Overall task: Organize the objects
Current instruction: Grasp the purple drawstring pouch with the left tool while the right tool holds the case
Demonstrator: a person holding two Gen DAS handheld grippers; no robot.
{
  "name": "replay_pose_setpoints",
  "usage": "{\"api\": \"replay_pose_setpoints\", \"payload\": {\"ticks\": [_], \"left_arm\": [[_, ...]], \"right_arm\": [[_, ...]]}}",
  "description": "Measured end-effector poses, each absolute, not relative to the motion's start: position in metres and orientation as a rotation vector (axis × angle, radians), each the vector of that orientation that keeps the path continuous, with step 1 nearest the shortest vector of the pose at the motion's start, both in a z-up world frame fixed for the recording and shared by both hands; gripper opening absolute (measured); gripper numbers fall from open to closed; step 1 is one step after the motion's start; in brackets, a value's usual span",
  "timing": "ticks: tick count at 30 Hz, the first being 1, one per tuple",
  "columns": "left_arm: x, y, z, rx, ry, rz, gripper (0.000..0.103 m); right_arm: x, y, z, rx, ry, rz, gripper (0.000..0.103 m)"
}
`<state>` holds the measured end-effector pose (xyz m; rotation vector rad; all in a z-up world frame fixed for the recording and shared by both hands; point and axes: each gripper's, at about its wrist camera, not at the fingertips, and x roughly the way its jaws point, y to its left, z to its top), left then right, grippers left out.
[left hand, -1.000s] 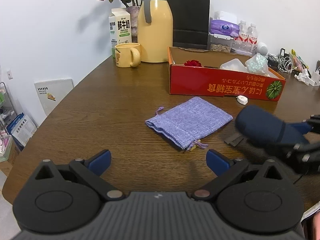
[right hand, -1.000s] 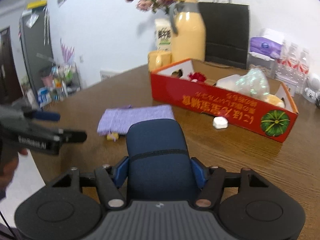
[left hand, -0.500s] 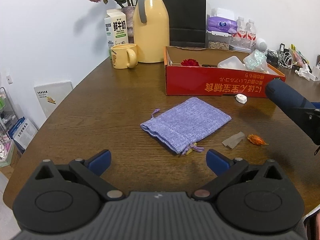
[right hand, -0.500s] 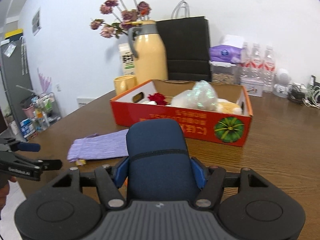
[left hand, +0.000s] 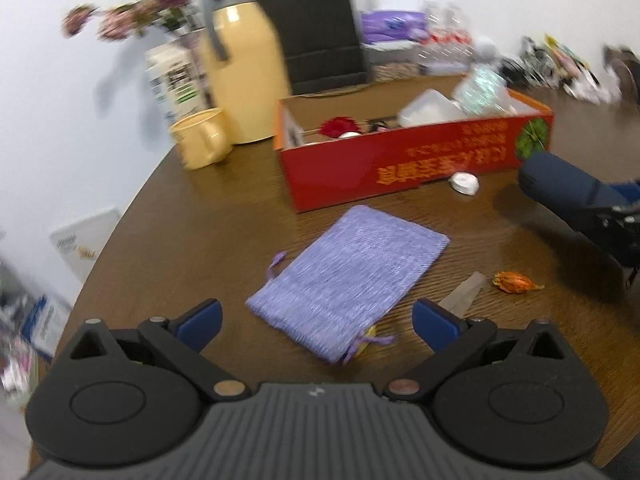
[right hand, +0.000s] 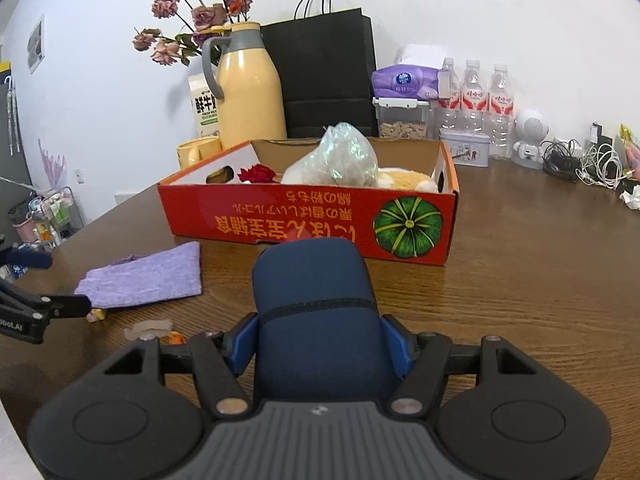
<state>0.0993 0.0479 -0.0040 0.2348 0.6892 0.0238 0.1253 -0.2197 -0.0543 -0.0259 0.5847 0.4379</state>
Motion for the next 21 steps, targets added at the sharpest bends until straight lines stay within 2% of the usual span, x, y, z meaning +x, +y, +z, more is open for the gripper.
{"api": "replay_pose_setpoints", "payload": {"ticks": [9,21], "left_arm": [[0.149,0.043,-0.020,0.306,0.779,-0.068,0.103],[0.191,0.078,-0.030,0.105,0.862,-0.168,0.103]], "right_arm": [[0.130,-0.212,-0.067,-0.061,0.607,0.431,0.064],[0.120,-0.207,-0.072,-0.106,0.593,0.428,0.066]]}}
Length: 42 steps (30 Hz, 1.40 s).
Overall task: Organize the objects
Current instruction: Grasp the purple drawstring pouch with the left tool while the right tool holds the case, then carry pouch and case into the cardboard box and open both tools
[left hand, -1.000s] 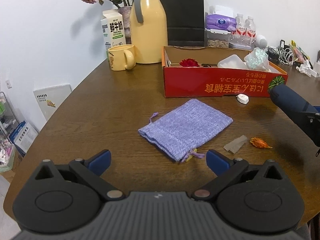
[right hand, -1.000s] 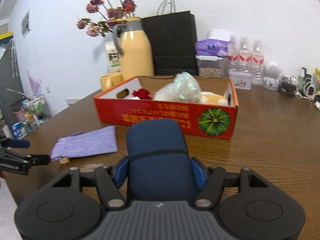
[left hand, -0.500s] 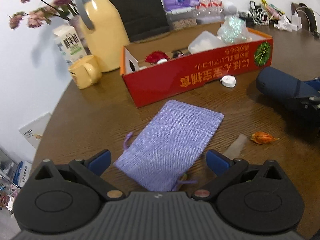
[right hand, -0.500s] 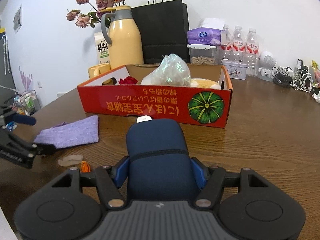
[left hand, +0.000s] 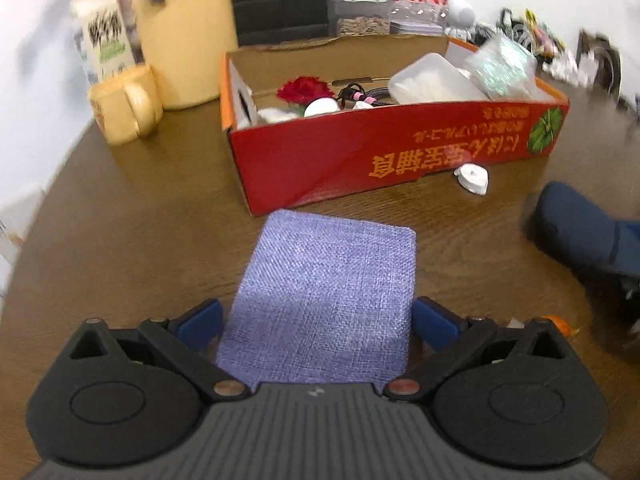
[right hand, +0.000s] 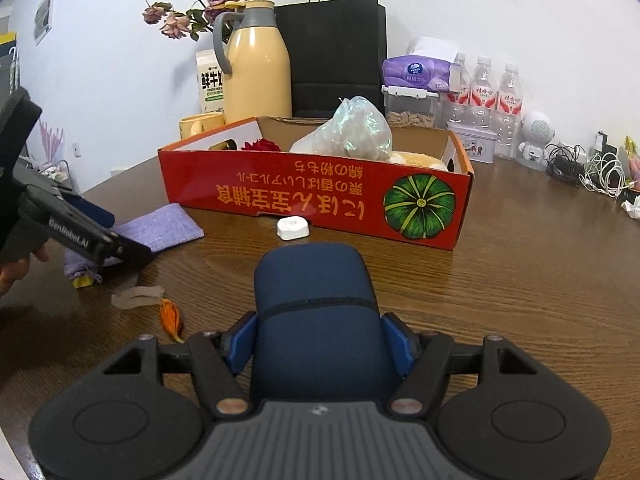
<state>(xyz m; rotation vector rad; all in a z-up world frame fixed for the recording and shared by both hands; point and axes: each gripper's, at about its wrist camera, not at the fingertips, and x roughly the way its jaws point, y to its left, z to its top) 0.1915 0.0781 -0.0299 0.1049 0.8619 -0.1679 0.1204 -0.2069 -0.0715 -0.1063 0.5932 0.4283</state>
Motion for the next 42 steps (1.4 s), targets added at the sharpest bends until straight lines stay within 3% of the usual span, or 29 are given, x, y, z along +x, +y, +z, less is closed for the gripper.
{"api": "replay_pose_setpoints", "payload": {"ticks": [10,14,17,20,22,25,42], "left_arm": [[0.192,0.087,-0.032,0.072,0.841,-0.132,0.102],[0.183,0.082,-0.031,0.075,0.807,-0.136,0.092],[0.176,0.078,-0.030,0.071,0.783,-0.135,0.080],[0.170,0.076,-0.028,0.066,0.766,-0.128,0.057],[0.169,0.077,-0.026,0.057,0.761,-0.112,0.030],[0.167,0.082,-0.024,0.017,0.758,-0.086,0.017],[0.147,0.068,0.001,-0.040,0.674,-0.029,0.014]], "right_arm": [[0.121,-0.207,-0.072,-0.104,0.596,0.429,0.066],[0.121,-0.207,-0.073,-0.103,0.596,0.429,0.066],[0.122,-0.207,-0.073,-0.103,0.595,0.428,0.066],[0.122,-0.207,-0.073,-0.103,0.595,0.428,0.066],[0.122,-0.207,-0.073,-0.103,0.595,0.428,0.066],[0.122,-0.207,-0.073,-0.104,0.595,0.428,0.066],[0.118,-0.205,-0.066,-0.090,0.568,0.427,0.064]]}}
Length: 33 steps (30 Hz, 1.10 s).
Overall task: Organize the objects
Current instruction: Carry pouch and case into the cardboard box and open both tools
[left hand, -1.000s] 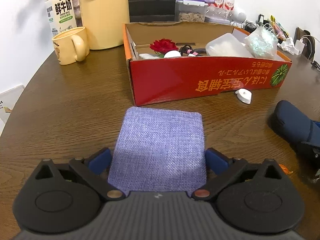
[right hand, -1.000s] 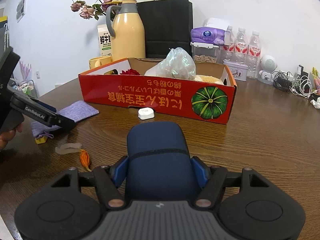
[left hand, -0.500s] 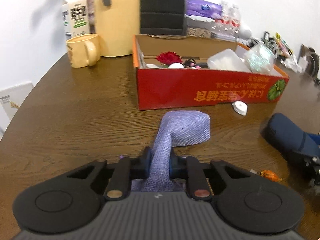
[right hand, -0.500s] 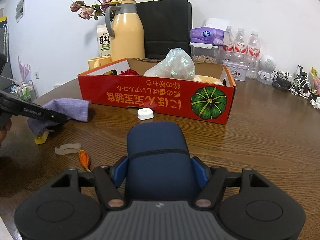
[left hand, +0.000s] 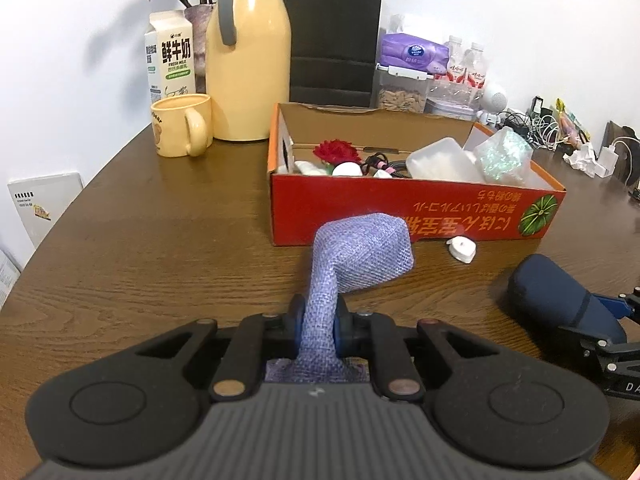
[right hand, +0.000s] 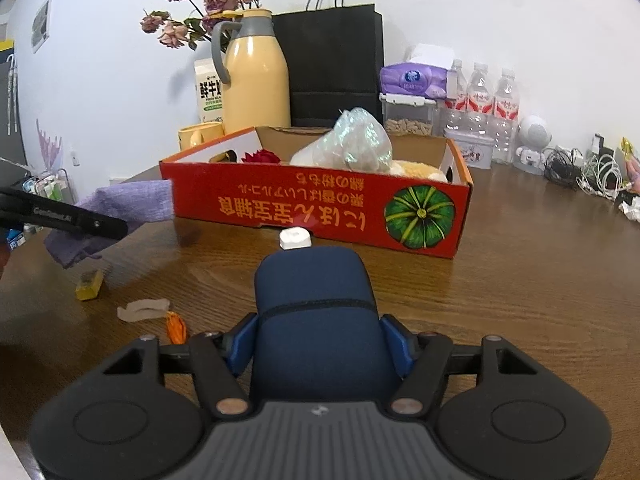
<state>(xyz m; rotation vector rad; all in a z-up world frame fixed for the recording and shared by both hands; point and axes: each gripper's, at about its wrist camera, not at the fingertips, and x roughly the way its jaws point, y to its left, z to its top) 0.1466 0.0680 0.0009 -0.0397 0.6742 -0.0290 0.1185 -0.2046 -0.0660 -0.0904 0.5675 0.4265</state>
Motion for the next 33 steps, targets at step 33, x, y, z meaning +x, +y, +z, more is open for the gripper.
{"api": "replay_pose_setpoints", "payload": {"ticks": [33], "left_arm": [[0.284,0.021,0.071,-0.134,0.542,0.036,0.014]], "right_arm": [[0.281,-0.157,0.036,-0.092,0.386,0.384,0.064]]}}
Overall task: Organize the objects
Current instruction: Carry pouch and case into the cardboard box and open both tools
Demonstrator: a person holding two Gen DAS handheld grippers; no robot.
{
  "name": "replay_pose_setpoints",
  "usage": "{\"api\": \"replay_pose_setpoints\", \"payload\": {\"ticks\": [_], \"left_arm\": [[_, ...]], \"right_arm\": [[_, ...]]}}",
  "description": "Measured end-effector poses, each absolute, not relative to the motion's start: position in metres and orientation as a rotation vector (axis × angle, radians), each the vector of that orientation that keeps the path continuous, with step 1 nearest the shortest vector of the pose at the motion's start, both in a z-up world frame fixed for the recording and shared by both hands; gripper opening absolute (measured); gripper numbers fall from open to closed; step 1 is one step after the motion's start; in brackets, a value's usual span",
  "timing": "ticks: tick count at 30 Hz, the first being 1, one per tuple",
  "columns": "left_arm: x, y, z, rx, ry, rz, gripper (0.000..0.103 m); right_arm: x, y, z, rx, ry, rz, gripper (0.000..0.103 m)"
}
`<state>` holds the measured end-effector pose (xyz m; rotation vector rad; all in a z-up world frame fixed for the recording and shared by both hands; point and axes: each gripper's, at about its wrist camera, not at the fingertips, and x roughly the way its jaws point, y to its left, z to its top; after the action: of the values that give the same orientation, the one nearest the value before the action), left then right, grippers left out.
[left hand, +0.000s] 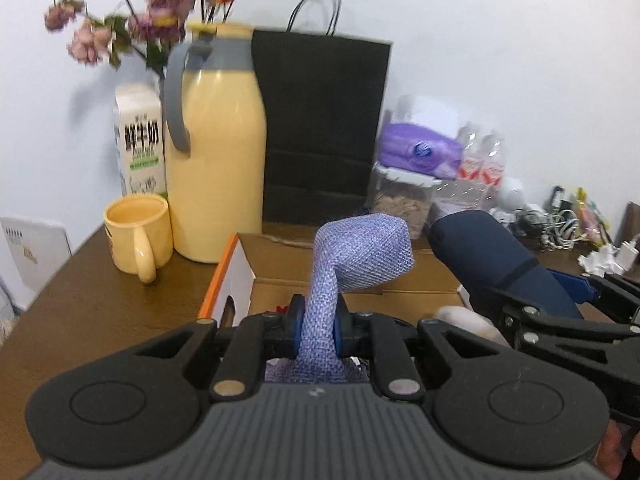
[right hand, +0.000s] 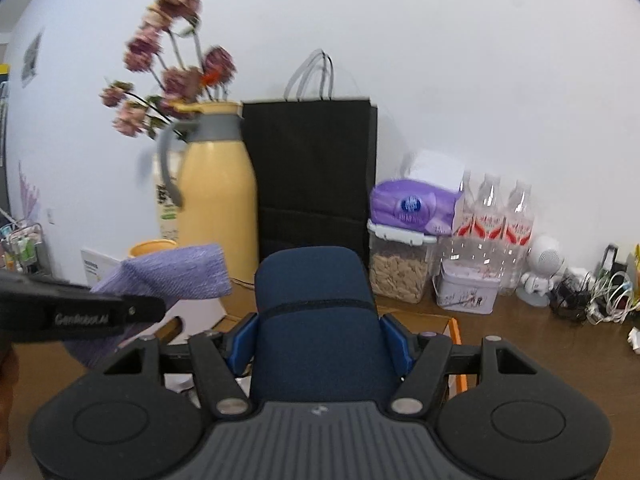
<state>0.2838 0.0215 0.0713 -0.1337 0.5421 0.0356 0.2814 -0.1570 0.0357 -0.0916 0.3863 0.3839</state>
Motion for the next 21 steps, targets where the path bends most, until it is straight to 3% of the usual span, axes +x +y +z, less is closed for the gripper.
{"api": "replay_pose_setpoints", "payload": {"ticks": [9,10,11,12,13,15,16,17,18,20,21], "left_arm": [[0.330,0.026,0.038,-0.149,0.640,0.077,0.014],[0.332,0.026,0.036,-0.147,0.645,0.078,0.014],[0.334,0.027,0.034,-0.145,0.650,0.081,0.014],[0.335,0.027,0.032,-0.145,0.653,0.084,0.016],[0.336,0.028,0.030,-0.145,0.656,0.090,0.019],[0.338,0.028,0.028,-0.142,0.660,0.101,0.027],[0.337,0.028,0.027,-0.135,0.660,0.103,0.038],[0.337,0.028,0.028,-0.131,0.657,0.104,0.044],[0.336,0.027,0.029,-0.125,0.650,0.106,0.055],[0.332,0.024,0.031,-0.107,0.628,0.116,0.072],[0.330,0.023,0.033,-0.096,0.619,0.121,0.085]], "right_arm": [[0.334,-0.156,0.008,-0.030,0.474,0.374,0.062],[0.336,-0.157,0.006,-0.025,0.476,0.379,0.055],[0.339,-0.157,0.004,-0.020,0.481,0.387,0.033],[0.342,-0.158,0.002,-0.008,0.490,0.393,0.025],[0.344,-0.160,0.001,0.002,0.492,0.398,0.023],[0.344,-0.163,-0.002,0.009,0.494,0.391,0.031],[0.345,-0.165,-0.004,0.008,0.502,0.385,0.051],[0.344,-0.167,-0.005,0.009,0.508,0.381,0.077],[0.344,-0.168,-0.006,0.006,0.507,0.375,0.086],[0.341,-0.170,-0.006,-0.011,0.498,0.362,0.088],[0.341,-0.171,-0.005,-0.010,0.497,0.360,0.088]]}}
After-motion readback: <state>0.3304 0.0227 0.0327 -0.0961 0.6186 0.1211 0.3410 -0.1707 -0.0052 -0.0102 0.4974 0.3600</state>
